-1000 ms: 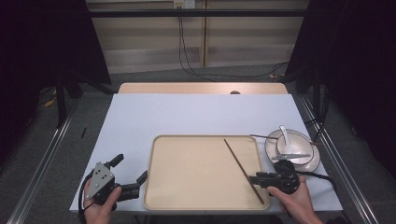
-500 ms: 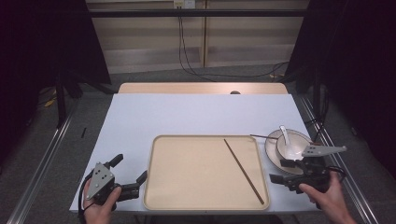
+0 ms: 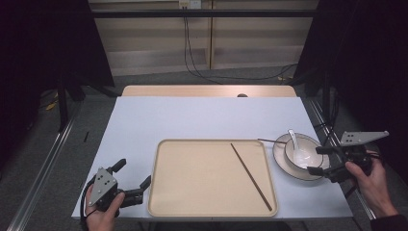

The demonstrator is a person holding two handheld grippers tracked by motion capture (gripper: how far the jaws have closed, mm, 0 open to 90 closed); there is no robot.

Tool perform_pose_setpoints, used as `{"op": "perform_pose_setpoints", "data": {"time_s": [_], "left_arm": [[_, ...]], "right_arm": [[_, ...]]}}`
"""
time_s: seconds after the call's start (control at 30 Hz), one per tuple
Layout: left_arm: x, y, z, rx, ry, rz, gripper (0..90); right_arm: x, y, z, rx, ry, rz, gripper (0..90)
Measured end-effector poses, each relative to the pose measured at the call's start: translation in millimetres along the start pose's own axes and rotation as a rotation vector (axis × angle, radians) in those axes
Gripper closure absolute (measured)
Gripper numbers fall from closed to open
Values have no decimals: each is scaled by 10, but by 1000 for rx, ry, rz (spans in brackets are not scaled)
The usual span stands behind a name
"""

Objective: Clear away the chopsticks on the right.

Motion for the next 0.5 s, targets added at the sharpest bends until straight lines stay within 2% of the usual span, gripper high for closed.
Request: {"op": "perform_pose_setpoints", "data": {"time_s": [0.03, 0.07, 0.1, 0.13, 0.17, 0.23, 0.27, 0.33, 0.37, 0.4, 0.43, 0.5], "left_arm": [[-6, -1, -2, -4, 5, 1, 21], [-6, -1, -2, -4, 5, 1, 21], [-7, 0, -2, -4, 6, 1, 21], [-6, 3, -2, -3, 5, -2, 21], [-5, 3, -2, -3, 5, -2, 21], [-7, 3, -2, -3, 7, -3, 21], [-8, 2, -2, -4, 8, -2, 21], [-8, 6, -2, -3, 8, -5, 21], [-7, 8, -4, -4, 6, -4, 21], [-7, 7, -4, -6, 6, 1, 21], [2, 10, -2, -7, 11, -7, 21], [2, 9, -2, -6, 14, -7, 21]], "right_arm": [[157, -17, -23, -9, -7, -16, 87], [157, -17, -23, -9, -7, -16, 87], [217, -22, -29, 1, -24, -23, 88], [313, -31, -42, -10, -40, -41, 88], [464, -53, -58, -18, -22, -61, 85], [518, -59, -63, -22, -7, -66, 85], [666, -94, -71, -35, -8, -78, 90], [716, -97, -66, -33, -12, -79, 92], [863, -105, -69, -70, 0, -97, 114], [863, -105, -69, -70, 0, -97, 114], [978, -108, -95, -92, -8, -122, 177], [1026, -98, -110, -108, -12, -125, 198]]}}
Point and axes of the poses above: each handheld gripper's, and its own axes: y roughly forward along the jaws, z roughly out of its top, x roughly to its right, the point moved 5 cm from there along y, roughly forward along the jaws, and after that the axes turned 7 degrees about -y, right-handed, at the moved point
